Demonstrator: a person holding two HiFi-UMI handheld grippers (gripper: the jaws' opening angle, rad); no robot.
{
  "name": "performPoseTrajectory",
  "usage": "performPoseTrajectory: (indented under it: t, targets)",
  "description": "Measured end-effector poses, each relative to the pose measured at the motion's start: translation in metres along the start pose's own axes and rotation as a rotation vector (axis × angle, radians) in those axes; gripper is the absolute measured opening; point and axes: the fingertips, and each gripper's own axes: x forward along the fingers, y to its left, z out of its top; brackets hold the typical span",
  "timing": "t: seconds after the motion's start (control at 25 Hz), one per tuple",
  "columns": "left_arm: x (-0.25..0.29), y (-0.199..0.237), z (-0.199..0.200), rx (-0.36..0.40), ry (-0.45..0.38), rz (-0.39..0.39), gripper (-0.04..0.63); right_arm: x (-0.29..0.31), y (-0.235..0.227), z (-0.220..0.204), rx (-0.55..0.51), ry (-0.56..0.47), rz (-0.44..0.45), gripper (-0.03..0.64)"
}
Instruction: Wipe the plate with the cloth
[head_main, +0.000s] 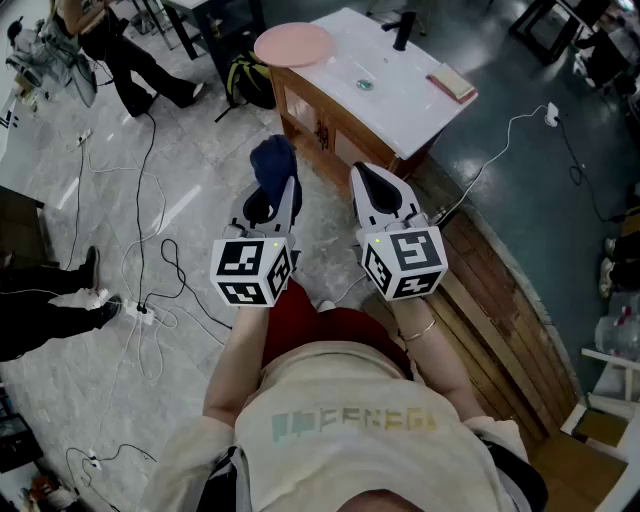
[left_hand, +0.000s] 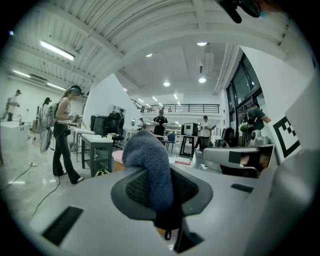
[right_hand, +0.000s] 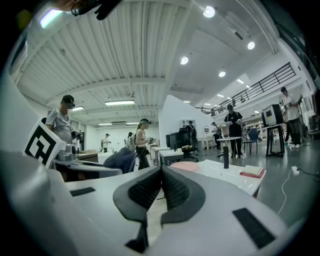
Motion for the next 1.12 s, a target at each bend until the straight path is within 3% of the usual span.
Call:
performPoseTrajectory:
  t: [0.36,0.6,0.76,1.12]
  targets:
    - [0.006,0.004,0.003,0.004,-0.022,-0.008,0.08,0.007,-0.01,-0.01,0.062,0.02,0.02,0.038]
    - [0.027,0.015,0.006,-0.035,-0.015,-0.048,0.08,0.023,-0.017,-0.016,0.104,0.041,0.05,0.038]
    - [0.046,0.034,0.007,-0.02,-0.004,-0.047,0.08,0.042,-0.028,-0.017,0.124,0.045,0.033,0.038]
    - [0.119,0.1,0.01,-0.061,0.004,-0.072,0.08,0.128,-0.053,-0.016,0.137,0.063,0.0,0.038]
